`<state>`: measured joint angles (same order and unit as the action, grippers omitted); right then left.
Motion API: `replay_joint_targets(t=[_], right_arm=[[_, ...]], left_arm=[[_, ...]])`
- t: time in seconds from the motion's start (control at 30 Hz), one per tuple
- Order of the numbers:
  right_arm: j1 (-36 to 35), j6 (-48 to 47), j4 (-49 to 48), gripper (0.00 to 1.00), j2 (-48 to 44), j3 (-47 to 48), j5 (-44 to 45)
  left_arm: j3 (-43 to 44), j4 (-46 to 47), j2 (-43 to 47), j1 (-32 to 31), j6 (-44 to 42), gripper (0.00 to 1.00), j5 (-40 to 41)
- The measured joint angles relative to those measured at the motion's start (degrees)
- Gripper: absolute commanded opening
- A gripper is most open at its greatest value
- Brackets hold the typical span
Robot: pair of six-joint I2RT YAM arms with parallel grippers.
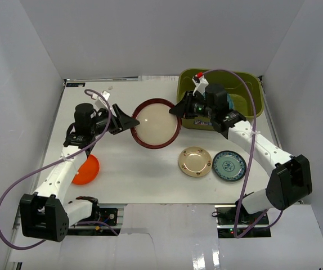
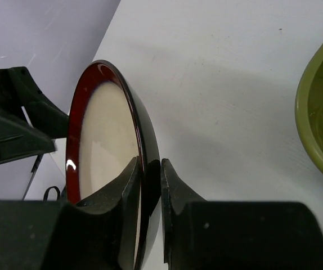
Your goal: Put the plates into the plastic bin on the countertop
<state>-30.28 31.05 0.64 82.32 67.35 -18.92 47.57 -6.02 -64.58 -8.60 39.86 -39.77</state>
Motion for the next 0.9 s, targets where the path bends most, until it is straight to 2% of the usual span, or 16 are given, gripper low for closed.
replay_joint_targets(t=[0.07, 0.17, 0.4, 0.53, 0.73, 0.9], right_arm=[[0.96, 0.26, 1.16, 0.08, -0.46, 0.26, -0.44], [4.5, 1.05, 2.71, 0.08, -1.27, 0.92, -2.97], [22.49, 3.43, 3.98, 0.08, -1.38, 3.98, -2.23], [29.44, 4.09, 3.52, 0.08, -1.36, 4.9, 0.87], [33.88, 3.69, 3.58, 0.08, 3.82, 5.25, 3.8], [34.49, 2.49, 3.76, 0.08, 12.31, 6.62, 6.38]], left_arm=[[1.31, 0.66, 0.0, -1.11, -0.2, 0.79, -0.46], [2.12, 1.25, 0.07, -2.86, -0.76, 0.8, -0.28], [-0.83, 1.79, 1.03, -5.64, -0.79, 0.8, 2.1], [-3.23, 1.73, -2.32, -9.46, -0.15, 0.79, 5.09], [-3.23, 2.19, -13.64, -21.51, 0.07, 0.79, 10.78], [-1.57, 2.14, -21.55, -27.96, 0.26, 0.78, 16.17]])
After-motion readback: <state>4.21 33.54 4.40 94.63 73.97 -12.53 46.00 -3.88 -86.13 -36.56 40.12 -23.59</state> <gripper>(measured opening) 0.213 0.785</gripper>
